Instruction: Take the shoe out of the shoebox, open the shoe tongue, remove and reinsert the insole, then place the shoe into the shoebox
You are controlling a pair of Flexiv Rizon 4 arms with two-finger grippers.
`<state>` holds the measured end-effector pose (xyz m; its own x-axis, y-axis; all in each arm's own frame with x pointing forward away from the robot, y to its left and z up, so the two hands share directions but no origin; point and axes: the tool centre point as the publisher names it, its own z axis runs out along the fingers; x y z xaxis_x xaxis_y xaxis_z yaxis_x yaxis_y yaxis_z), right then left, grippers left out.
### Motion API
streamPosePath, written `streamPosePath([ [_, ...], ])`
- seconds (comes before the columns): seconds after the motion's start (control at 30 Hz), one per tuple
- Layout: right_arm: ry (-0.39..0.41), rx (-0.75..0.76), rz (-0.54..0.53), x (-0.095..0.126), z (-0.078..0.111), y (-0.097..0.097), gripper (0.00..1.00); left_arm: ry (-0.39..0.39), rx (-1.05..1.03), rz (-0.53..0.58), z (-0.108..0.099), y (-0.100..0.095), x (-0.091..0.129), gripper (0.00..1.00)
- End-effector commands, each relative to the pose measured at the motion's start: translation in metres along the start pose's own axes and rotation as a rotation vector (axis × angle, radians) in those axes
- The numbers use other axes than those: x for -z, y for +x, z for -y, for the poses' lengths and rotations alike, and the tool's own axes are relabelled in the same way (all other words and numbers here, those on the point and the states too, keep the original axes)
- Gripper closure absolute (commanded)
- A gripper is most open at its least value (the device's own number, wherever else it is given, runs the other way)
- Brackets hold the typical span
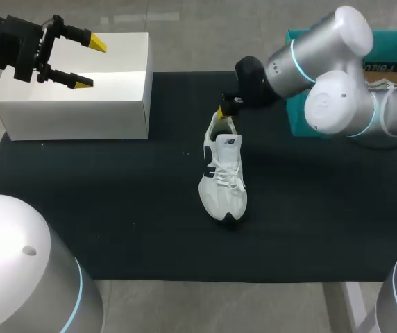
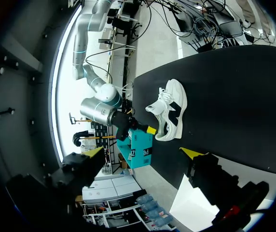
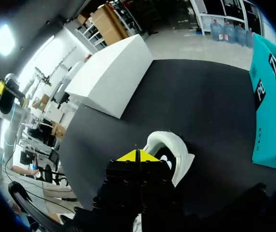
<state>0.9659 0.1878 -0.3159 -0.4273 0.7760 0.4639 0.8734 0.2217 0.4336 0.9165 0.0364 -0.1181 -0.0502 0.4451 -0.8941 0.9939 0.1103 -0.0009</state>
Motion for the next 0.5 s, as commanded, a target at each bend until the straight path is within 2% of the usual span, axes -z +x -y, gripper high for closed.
streamPosePath([
  [0.03, 0.280, -0.044, 0.500, -0.011, -0.010, 0.007, 1.00, 0.000, 0.000, -0.004, 0.000, -0.001, 0.000, 0.00],
  [0.33, 0.296, -0.127, 0.628, -0.005, 0.012, 0.010, 1.00, 0.000, 0.000, -0.004, 0.000, -0.001, 0.000, 0.00],
  [0.5, 0.232, -0.125, 0.729, -0.004, 0.019, 0.008, 1.00, 0.000, 0.000, -0.004, 0.000, -0.001, 0.000, 0.00],
])
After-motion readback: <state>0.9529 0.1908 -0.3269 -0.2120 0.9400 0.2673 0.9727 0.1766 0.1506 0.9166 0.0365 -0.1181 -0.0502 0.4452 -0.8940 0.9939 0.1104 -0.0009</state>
